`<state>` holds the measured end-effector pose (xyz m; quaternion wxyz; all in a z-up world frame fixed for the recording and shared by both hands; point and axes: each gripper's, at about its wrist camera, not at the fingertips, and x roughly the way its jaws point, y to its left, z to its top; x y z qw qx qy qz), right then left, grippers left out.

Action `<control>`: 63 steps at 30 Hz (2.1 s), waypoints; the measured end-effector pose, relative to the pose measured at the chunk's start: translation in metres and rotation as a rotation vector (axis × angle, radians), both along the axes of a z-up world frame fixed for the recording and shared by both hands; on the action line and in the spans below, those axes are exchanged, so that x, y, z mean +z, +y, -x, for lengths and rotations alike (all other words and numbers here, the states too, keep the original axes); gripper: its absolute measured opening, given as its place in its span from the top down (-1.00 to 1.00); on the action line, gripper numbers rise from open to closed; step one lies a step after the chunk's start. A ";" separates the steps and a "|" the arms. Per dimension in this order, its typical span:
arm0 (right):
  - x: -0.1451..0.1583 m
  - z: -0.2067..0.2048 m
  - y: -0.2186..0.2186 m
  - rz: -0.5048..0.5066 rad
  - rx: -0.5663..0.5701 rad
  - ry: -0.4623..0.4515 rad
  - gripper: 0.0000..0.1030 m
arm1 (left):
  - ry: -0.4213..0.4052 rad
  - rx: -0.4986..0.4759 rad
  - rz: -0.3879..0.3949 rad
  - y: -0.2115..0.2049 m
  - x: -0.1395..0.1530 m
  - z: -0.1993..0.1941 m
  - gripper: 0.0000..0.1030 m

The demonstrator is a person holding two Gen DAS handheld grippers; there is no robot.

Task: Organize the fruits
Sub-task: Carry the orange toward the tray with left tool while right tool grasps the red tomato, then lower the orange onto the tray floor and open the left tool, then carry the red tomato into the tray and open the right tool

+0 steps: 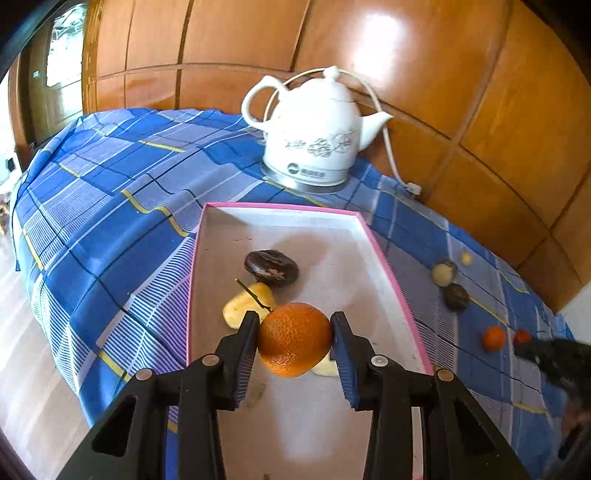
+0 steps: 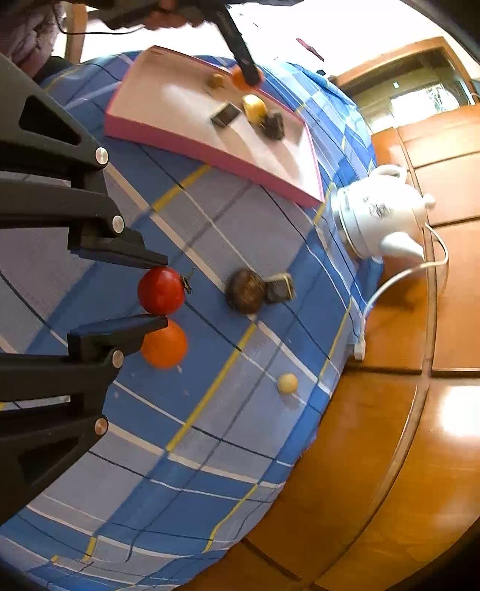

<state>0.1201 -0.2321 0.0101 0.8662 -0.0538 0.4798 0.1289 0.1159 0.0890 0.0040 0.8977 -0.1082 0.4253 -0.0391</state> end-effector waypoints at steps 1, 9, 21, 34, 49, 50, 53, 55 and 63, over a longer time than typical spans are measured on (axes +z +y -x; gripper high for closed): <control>-0.001 0.004 0.001 -0.005 0.005 0.003 0.51 | 0.002 0.004 -0.008 0.001 -0.001 0.000 0.21; -0.009 0.020 0.014 -0.025 0.024 0.013 0.51 | 0.018 0.009 -0.072 -0.006 -0.017 -0.006 -0.11; 0.000 0.032 0.060 -0.025 0.069 -0.045 0.51 | -0.074 0.064 -0.170 -0.018 0.001 0.044 -0.23; 0.025 0.055 0.129 0.021 0.119 -0.222 0.51 | -0.102 0.084 -0.194 -0.010 0.006 0.083 -0.26; 0.050 0.074 0.148 0.083 0.052 -0.389 0.51 | -0.115 0.073 -0.188 -0.014 0.005 0.094 -0.27; 0.052 0.073 0.146 0.082 0.037 -0.395 0.51 | -0.112 0.065 -0.185 -0.016 0.004 0.094 -0.27; 0.058 0.072 0.140 0.096 0.006 -0.414 0.51 | -0.105 0.051 -0.182 -0.020 0.001 0.093 -0.27; 0.060 0.071 0.135 0.105 -0.014 -0.424 0.51 | -0.101 0.040 -0.180 -0.023 0.000 0.093 -0.27; 0.068 0.056 0.094 0.113 -0.170 -0.438 0.51 | -0.097 0.003 -0.176 -0.030 -0.003 0.094 -0.27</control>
